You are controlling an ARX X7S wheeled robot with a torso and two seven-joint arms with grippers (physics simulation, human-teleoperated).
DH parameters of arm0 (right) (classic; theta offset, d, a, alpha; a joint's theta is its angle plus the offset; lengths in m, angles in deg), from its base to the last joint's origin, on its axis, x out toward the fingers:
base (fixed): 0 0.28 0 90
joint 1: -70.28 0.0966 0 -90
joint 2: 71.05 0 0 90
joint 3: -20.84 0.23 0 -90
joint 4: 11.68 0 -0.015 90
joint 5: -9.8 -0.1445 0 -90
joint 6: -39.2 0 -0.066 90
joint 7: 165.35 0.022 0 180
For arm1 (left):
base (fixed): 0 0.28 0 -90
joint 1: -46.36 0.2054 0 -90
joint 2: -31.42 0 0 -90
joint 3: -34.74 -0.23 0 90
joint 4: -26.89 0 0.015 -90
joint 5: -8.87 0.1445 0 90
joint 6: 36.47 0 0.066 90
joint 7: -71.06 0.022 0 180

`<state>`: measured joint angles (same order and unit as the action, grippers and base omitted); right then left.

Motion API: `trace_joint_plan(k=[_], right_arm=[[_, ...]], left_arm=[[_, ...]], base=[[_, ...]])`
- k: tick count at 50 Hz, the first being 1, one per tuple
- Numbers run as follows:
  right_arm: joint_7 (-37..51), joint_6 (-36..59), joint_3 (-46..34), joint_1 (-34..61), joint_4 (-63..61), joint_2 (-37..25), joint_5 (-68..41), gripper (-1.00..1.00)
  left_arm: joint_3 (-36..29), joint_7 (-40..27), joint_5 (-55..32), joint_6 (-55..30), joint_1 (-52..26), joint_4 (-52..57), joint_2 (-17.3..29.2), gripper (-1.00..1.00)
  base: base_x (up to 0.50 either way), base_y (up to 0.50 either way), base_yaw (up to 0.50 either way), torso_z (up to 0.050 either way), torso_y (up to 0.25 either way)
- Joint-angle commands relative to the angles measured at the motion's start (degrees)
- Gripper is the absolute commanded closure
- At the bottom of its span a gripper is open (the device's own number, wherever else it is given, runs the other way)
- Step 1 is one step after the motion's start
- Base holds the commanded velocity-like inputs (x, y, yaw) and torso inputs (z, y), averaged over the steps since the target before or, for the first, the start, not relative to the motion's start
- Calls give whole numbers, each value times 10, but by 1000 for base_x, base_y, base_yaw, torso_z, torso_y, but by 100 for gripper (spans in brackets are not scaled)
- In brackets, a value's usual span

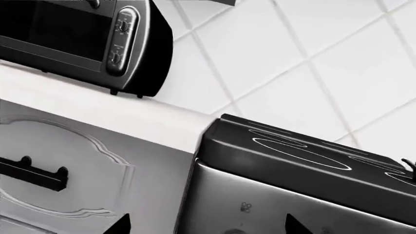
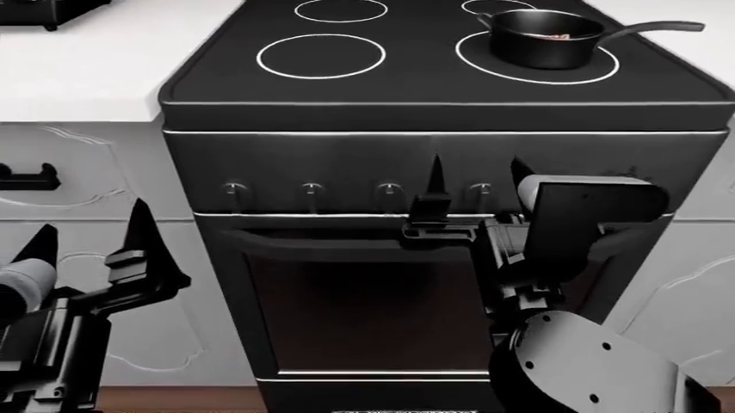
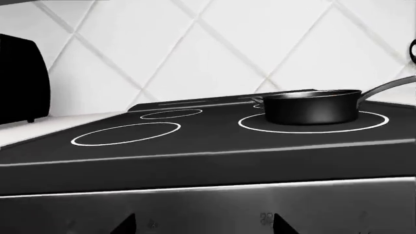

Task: Frozen meat rests on a plate on the counter. Retrieve the meat and place it in a pot on a burner. Then turn the burner on.

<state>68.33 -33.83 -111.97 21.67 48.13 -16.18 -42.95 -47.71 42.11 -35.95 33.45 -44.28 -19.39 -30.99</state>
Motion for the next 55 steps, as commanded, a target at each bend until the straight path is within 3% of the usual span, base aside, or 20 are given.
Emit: trace_joint_plan(k=[1,40,55], right_arm=[[-9,-7,1,-10,18,0,-2,-100],[-10,-11,11,-17,40,-10,-2,-100],[-8,29,9,18,47,-22,-14,-100]], left_arm=[[-5,3,6,4,2,-7,-2,-100],[-17,7,14,13,2,-19,-4,-100],[-4,60,0,80,28,-42,-29,-100]], base=[[0,0,0,-50,16],[0,0,0,-50,14],[0,0,0,-7,0]])
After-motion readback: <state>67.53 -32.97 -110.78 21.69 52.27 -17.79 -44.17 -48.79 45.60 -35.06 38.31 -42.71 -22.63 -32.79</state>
